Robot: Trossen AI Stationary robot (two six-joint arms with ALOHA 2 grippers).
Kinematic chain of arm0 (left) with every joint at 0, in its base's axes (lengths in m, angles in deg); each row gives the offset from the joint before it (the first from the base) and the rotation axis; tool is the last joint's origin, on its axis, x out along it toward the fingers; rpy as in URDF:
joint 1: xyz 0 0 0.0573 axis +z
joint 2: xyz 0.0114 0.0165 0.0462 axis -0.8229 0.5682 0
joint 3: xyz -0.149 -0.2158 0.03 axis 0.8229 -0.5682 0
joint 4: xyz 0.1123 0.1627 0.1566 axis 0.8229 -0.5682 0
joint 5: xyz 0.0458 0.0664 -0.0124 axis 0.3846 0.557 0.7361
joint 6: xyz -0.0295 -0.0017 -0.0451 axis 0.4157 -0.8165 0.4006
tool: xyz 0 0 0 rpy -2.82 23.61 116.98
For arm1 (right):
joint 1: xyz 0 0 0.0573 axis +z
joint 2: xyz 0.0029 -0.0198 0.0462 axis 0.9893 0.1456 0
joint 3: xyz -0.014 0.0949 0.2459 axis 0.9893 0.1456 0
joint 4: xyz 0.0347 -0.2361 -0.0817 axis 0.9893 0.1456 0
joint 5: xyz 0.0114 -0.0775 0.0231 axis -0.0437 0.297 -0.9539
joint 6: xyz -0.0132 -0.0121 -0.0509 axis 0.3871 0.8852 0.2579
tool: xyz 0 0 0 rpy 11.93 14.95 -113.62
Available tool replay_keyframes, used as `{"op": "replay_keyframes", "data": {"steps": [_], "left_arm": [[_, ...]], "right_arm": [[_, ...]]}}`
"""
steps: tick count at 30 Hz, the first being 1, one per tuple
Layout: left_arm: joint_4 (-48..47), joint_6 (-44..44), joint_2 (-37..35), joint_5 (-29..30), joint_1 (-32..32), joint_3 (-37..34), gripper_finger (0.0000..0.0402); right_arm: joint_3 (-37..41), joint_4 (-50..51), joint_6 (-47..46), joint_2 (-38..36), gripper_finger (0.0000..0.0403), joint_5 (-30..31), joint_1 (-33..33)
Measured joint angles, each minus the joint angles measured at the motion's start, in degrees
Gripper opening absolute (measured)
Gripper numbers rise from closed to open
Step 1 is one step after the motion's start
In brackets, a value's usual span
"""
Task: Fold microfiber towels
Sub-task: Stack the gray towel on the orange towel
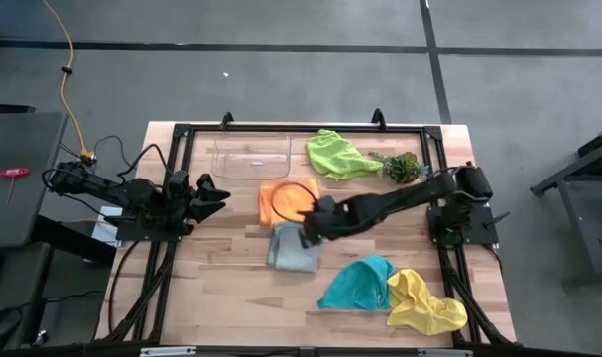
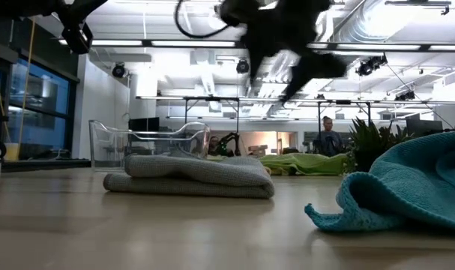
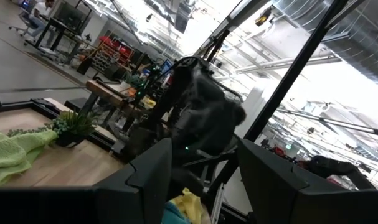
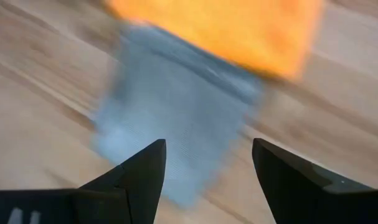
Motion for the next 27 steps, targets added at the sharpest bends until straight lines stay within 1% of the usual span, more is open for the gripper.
{"op": "replay_keyframes", "data": {"steps": [2, 4, 7, 10, 12, 17, 21, 25, 27], "left_arm": [[0.0, 0.0, 0.0, 0.0, 0.0, 0.0, 0.0172], [0.0, 0.0, 0.0, 0.0, 0.0, 0.0, 0.0172], [0.0, 0.0, 0.0, 0.0, 0.0, 0.0, 0.0172], [0.0, 0.0, 0.0, 0.1, 0.0, 0.0, 0.0172], [0.0, 0.0, 0.0, 0.2, 0.0, 0.0, 0.0172], [0.0, 1.1, 0.0, 0.8, 0.0, 0.0, 0.0172], [0.0, 3.0, 0.0, 2.6, 0.0, 0.0, 0.0172], [0.1, 3.7, 0.0, 2.8, 0.0, 0.0, 0.0172], [0.1, 4.4, 0.0, 2.8, 0.0, 0.0, 0.0172]], "right_arm": [[2.0, 2.8, -3.1, -0.8, 0.0232, -0.1, 1.9], [6.0, 0.8, -6.9, -1.5, 0.0232, -0.7, 3.8], [13.9, -12.0, -12.5, -2.3, 0.0232, -2.7, 6.3], [19.8, -26.5, -16.1, -2.6, 0.0232, -2.6, 7.6], [21.9, -31.2, -18.1, -2.5, 0.0232, -0.9, 7.3], [22.8, -30.8, -21.9, -1.9, 0.0232, 3.6, 5.6], [22.7, -31.2, -21.8, -1.1, 0.0232, 2.8, 4.0], [22.7, -32.0, -23.3, 1.2, 0.0232, 2.3, 3.4], [22.7, -34.3, -23.4, 2.5, 0.0232, 1.7, 3.2]]}}
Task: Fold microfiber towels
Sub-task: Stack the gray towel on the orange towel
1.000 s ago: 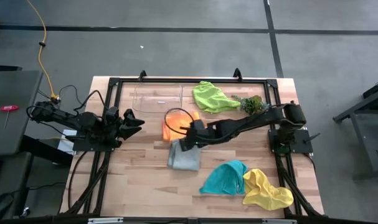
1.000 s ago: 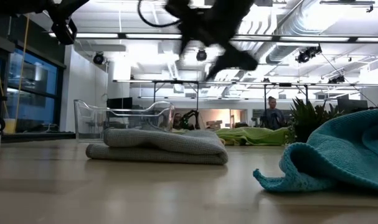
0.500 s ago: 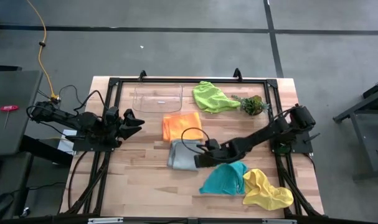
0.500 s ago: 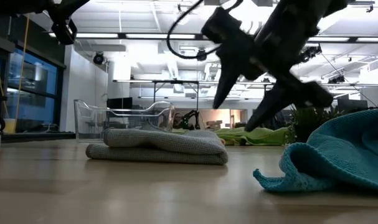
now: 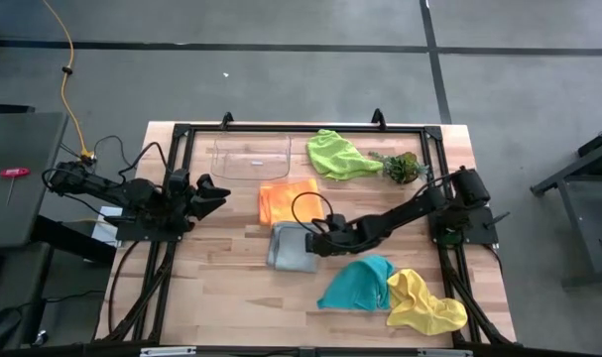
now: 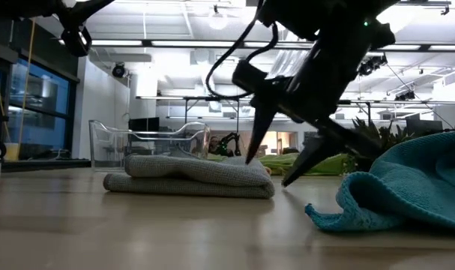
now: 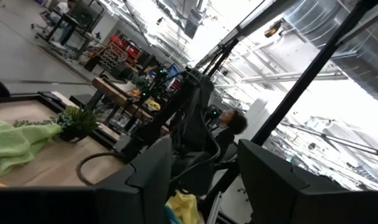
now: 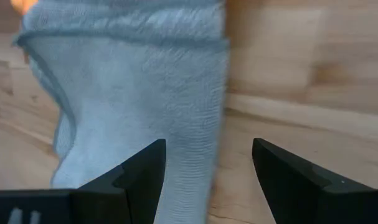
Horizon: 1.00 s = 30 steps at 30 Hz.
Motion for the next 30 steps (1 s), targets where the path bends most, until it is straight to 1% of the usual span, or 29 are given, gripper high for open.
{"op": "replay_keyframes", "data": {"steps": [4, 8, 14, 16, 17, 19, 21, 22, 23, 26, 28, 30], "left_arm": [[0.0, 0.1, 0.0, 0.0, 0.0, 0.0, 0.0172], [0.0, 0.1, 0.0, 0.0, 0.0, 0.0, 0.0172], [-0.1, 0.1, 0.0, 0.0, 0.0, 0.0, 0.0172], [-0.4, 0.1, 0.0, 0.0, 0.0, 0.0, 0.0172], [-0.8, 0.1, 0.0, 0.0, 0.0, 0.0, 0.0172], [-1.5, 0.1, 0.0, 0.0, 0.0, 0.0, 0.0172], [-1.9, 0.1, 0.0, 0.0, 0.0, 0.0, 0.0172], [-2.1, 0.1, 0.0, -0.1, 0.0, 0.0, 0.0172], [-2.4, 0.1, 0.0, -0.2, 0.0, 0.0, 0.0172], [-2.8, 0.1, 0.0, -0.2, 0.0, 0.0, 0.0172], [-2.8, 0.1, 0.0, -0.2, 0.0, 0.0, 0.0172], [-2.8, 0.1, 0.0, -0.2, 0.0, 0.0, 0.0172]], "right_arm": [[0.0, -5.4, -0.4, 2.0, 0.0232, -0.4, 0.0], [-0.1, -6.0, -3.0, 2.9, 0.0232, 0.2, 0.0], [-0.1, -6.2, -3.4, 3.1, 0.0226, 2.5, -0.1], [-0.1, -5.8, -3.3, 3.6, 0.0204, 2.2, -0.4], [-0.1, -5.4, -3.2, 3.8, 0.0186, 1.9, -0.6], [-0.1, -4.6, -2.8, 4.4, 0.0132, 1.7, -0.6], [-0.1, -4.2, -1.5, 4.7, 0.0061, 1.4, -0.6], [-0.1, -4.1, -0.6, 4.8, 0.0031, 1.3, -0.5], [-0.1, -4.1, 0.1, 4.8, 0.0017, 1.4, -0.4], [-0.1, -4.4, 0.9, 4.6, 0.0019, 0.3, -0.4], [0.0, -4.0, 2.1, 3.9, 0.0007, -0.3, -0.3], [0.0, -2.4, 3.2, 2.8, 0.0005, -0.5, -0.3]]}}
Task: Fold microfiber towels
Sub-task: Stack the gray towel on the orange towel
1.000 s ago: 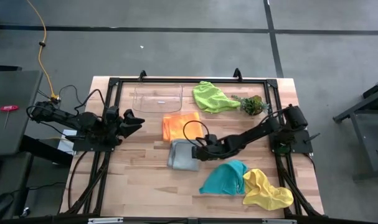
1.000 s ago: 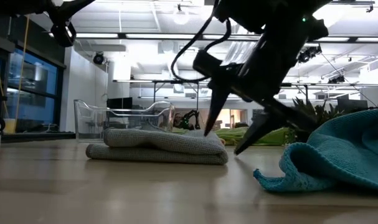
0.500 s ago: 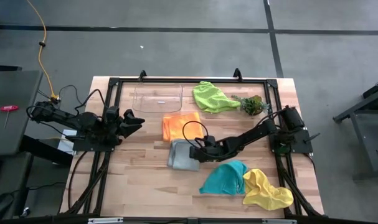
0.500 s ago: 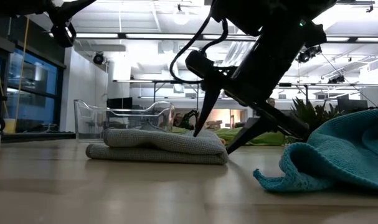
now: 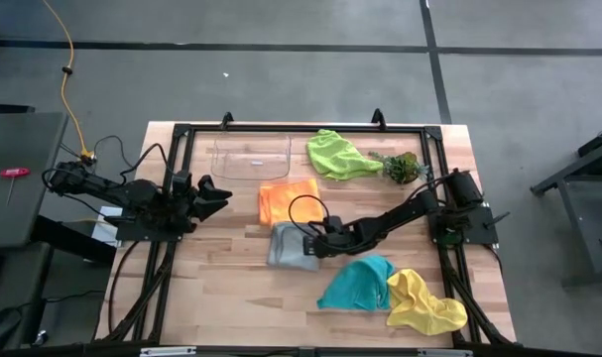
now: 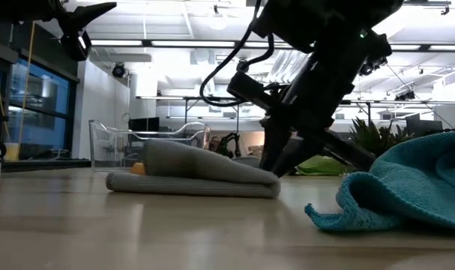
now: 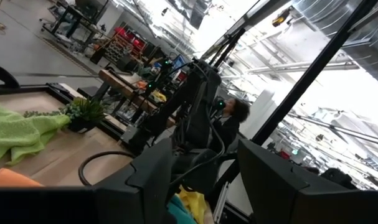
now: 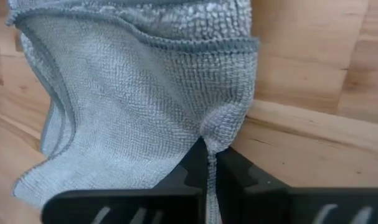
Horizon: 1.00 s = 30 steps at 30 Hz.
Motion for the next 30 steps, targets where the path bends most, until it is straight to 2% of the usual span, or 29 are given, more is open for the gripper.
{"op": "replay_keyframes", "data": {"steps": [8, 16, 22, 30], "left_arm": [[0.1, 0.0, 0.0, 0.1, 0.0, 0.0, 0.0172], [0.3, 0.0, 0.0, 2.3, 0.0, 0.0, 0.0172], [6.3, -1.0, 0.0, 2.3, 0.0, 0.0, 0.0172], [15.0, -6.5, 0.0, -1.2, 0.0, 0.0, 0.0172]], "right_arm": [[0.2, 7.7, 8.5, -8.6, 0.0001, -1.6, -0.1], [0.1, 4.1, 12.5, -15.1, 0.0001, -3.4, -0.7], [-0.3, -0.8, 16.8, -16.3, 0.0000, -5.0, -4.1], [-10.2, -0.2, 26.6, -15.5, 0.0000, -7.2, -9.1]]}}
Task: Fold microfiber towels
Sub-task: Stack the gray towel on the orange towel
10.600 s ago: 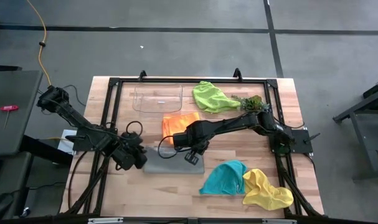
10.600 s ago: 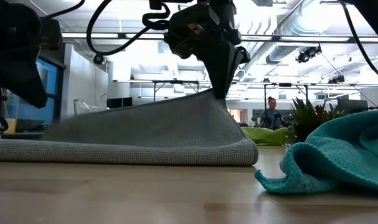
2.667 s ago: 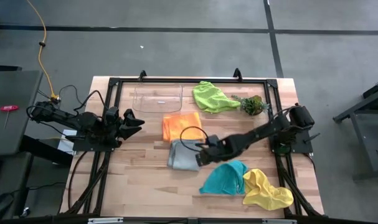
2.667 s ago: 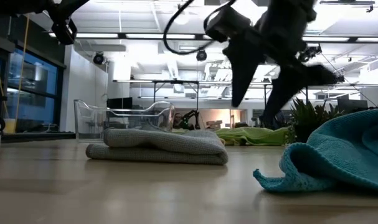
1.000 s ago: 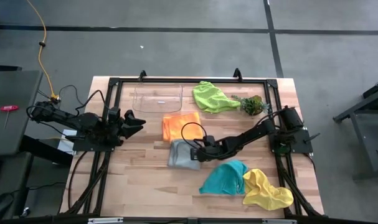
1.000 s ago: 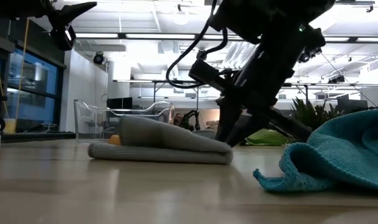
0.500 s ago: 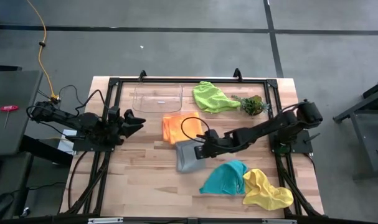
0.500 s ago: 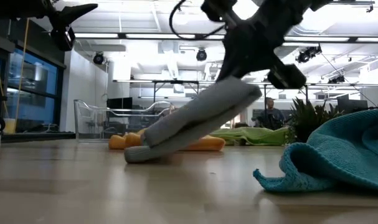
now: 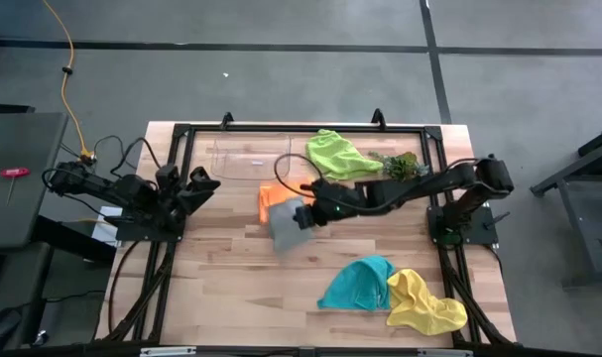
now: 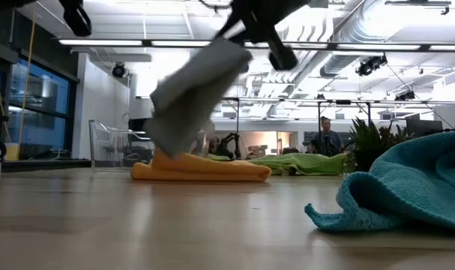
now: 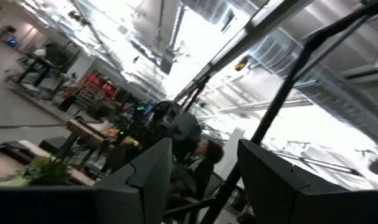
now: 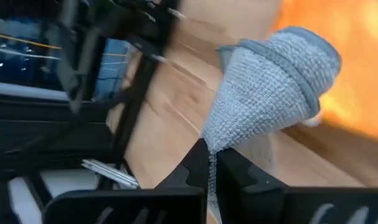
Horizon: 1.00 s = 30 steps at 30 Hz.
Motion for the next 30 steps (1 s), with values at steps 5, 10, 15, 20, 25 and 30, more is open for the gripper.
{"op": "replay_keyframes", "data": {"steps": [5, 10, 15, 20, 25, 30], "left_arm": [[0.9, 0.0, 0.0, -0.6, 0.0, 0.0, 0.0172], [0.8, 0.0, 0.0, -1.9, 0.0, 0.0, 0.0172], [0.8, 0.0, 0.0, -2.9, 0.0, 0.0, 0.0172], [0.8, 0.0, 0.0, -2.9, 0.0, 0.0, 0.0172], [0.5, 0.0, 0.0, -2.9, 0.0, 0.0, 0.0172], [0.5, 0.0, 0.0, -2.9, 0.0, 0.0, 0.0172]], "right_arm": [[-5.8, 3.5, 4.7, 1.4, 0.0000, -0.3, -2.9], [-9.6, -2.2, 4.8, 6.9, 0.0000, -3.4, -5.7], [-15.4, -5.4, 4.8, 13.2, 0.0000, -8.6, -6.2], [-18.1, -2.4, 6.3, 14.9, 0.0000, -7.5, -7.3], [-16.2, 10.7, 7.3, 14.9, 0.0000, -5.0, -8.3], [-12.3, 13.8, 6.1, 15.0, 0.0000, -2.9, -9.0]]}}
